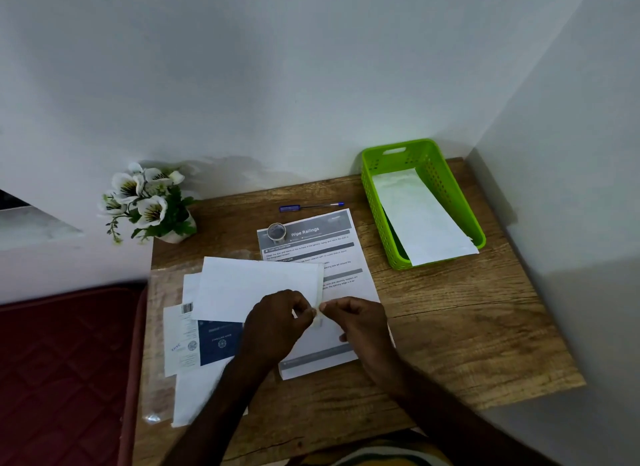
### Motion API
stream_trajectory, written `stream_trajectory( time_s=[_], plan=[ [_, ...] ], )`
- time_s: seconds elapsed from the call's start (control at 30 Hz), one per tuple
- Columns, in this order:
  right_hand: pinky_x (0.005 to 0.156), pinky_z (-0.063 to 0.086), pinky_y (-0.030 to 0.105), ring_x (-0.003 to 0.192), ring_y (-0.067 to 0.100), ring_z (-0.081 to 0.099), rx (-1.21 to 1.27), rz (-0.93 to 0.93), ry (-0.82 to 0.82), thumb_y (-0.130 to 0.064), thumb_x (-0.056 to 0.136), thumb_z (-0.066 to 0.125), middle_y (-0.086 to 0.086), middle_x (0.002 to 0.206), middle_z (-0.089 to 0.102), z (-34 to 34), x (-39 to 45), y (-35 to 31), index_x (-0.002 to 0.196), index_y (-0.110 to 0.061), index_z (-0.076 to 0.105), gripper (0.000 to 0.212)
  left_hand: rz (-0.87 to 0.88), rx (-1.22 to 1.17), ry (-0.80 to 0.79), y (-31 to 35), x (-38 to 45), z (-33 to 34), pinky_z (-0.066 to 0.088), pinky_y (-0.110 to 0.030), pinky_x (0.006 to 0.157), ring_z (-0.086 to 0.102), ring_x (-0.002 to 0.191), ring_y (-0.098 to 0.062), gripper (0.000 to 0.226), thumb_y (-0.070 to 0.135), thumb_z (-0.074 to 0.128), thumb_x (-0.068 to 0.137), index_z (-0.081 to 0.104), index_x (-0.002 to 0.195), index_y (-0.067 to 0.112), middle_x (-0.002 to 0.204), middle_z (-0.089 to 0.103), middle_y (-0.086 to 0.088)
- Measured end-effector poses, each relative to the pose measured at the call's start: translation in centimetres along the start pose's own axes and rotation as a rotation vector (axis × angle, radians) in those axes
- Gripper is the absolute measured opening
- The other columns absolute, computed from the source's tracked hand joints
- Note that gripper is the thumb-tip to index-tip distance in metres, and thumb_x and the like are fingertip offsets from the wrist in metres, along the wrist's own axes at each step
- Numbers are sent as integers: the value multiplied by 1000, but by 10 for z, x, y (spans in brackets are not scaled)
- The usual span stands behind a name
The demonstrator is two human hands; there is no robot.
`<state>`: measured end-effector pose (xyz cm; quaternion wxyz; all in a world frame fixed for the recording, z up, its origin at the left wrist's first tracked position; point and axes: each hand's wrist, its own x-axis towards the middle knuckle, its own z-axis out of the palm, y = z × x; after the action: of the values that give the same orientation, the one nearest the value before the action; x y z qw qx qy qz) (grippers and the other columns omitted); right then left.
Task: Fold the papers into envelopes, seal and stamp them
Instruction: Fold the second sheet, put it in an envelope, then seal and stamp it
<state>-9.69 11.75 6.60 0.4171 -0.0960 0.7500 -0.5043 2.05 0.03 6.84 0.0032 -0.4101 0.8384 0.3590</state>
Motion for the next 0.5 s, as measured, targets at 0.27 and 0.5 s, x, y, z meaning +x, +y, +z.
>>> stream_trajectory(
  time_s=[0.27, 0.5],
  plan=[
    [42, 44, 15, 56, 10, 60, -149, 161, 31, -27, 84, 82, -3, 71, 72, 12, 5, 12, 75, -19, 76, 13, -92, -26, -29, -14, 1, 9, 48, -24, 70, 61, 77, -6, 16, 38, 73, 91, 65, 81, 29, 81, 64, 14],
    [62, 53, 18, 48, 4, 60, -295, 111, 50, -30, 87, 79, -8, 67, 72, 20, 8, 17, 67, -24, 72, 22, -46, -20, -26, -23, 3, 18, 40, -26, 72, 52, 74, -6, 20, 31, 71, 94, 59, 79, 25, 75, 52, 16]
  ],
)
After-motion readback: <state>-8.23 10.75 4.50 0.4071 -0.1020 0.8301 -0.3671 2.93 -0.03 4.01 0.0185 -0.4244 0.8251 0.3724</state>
